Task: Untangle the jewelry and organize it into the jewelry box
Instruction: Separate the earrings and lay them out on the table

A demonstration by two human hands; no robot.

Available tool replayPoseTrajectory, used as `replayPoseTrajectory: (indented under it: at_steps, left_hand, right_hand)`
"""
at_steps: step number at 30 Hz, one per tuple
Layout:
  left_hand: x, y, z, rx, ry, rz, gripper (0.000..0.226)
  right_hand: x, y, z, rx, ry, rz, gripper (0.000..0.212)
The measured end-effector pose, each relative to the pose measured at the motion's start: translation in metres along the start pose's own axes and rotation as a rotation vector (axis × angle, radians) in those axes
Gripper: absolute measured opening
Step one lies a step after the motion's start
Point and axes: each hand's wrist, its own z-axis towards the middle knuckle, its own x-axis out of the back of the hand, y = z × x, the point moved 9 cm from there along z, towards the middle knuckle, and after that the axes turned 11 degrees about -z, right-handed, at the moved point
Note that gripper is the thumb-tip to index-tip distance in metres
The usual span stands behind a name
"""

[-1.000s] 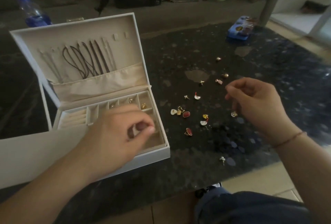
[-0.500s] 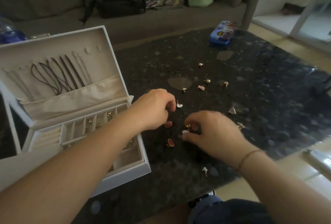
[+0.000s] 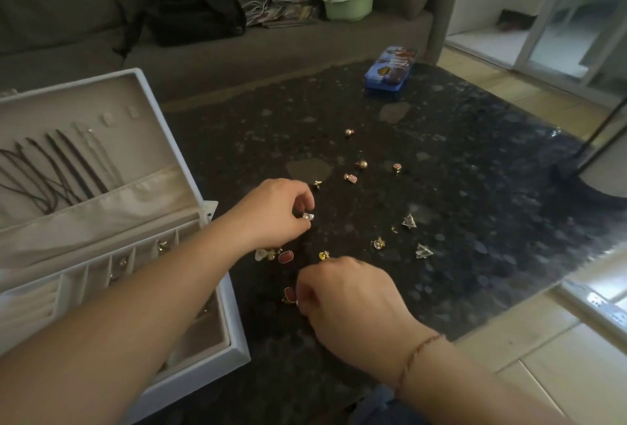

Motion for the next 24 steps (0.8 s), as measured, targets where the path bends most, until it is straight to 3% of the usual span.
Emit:
replayPoseTrajectory:
  at_steps: [4,8,11,24]
  left_hand:
    - [-0.003,-0.002,0.002,0.015,-0.026,-0.015,0.018]
    - [-0.005,-0.001,0.002,0.002,-0.054,-0.007,0.013]
    - [-0.009,0.0,0.002,-0.013,-0.078,-0.006,0.015]
    - [-0.017,0.005,-0.011,-0.093,-0.206,-0.017,0.012]
  right_hand:
    - [0.012,0.02,0.0,-0.045,0.022,0.055,0.017]
    - [0.037,0.07,0.001,-0.233,0.14,-0.063,0.021]
    - [0.034,0.094,0.004,-0.327,0.099,-0.141,0.024]
    - [0.018,0.077,0.011,-0.218,-0.051,-0.115,0.014]
